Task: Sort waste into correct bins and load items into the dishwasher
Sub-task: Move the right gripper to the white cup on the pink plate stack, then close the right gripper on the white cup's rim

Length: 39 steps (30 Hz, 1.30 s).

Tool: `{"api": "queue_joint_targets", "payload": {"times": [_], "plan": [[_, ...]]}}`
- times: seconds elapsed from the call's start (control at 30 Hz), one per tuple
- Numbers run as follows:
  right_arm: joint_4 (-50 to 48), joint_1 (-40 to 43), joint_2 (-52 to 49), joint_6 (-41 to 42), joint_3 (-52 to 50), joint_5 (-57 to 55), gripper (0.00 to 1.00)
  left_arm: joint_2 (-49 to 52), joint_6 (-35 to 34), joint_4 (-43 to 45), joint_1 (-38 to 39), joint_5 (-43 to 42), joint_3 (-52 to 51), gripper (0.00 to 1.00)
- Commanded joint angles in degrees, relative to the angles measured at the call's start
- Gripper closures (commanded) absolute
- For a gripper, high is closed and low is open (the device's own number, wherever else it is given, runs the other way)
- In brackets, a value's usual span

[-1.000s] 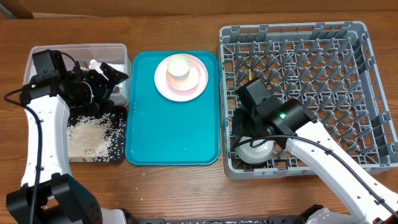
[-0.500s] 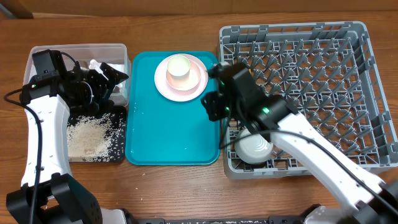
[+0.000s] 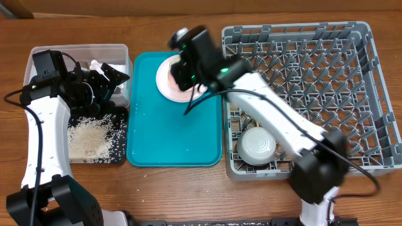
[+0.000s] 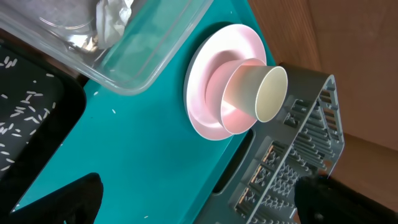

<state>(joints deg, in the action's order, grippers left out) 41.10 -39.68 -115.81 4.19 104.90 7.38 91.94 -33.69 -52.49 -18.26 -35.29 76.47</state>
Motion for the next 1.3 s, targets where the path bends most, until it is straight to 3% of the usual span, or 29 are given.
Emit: {"api": "queue_joint_targets", "payload": {"times": [0.0, 0.23, 0.37, 1.13, 1.27], "plan": [[-0.79, -3.89, -5.64, -6.14, 0.55, -0.87, 0.67, -0.57, 0.92, 0.07, -0.09, -0.02, 0.98, 0.00], [-2.71, -9.05, -12.55, -16.63, 0.52, -9.53, 0.64, -0.57, 0.92, 0.07, -0.09, 0.00, 0.98, 0.00], [-5.40, -9.60, -15.02, -16.68, 0.48, -13.84, 0.64, -0.57, 0.92, 0.07, -0.09, -0.02, 0.98, 0.00], [-5.22, -6.10, -16.00, -16.59, -2.71, -13.75, 0.66, -0.57, 0.90, 0.07, -0.09, 0.00, 0.98, 0.00], [-4.52, -6.10, -16.00, -16.24, -2.71, -12.87, 0.77, -0.57, 0.92, 0.07, -0.09, -0.02, 0.98, 0.00]]}}
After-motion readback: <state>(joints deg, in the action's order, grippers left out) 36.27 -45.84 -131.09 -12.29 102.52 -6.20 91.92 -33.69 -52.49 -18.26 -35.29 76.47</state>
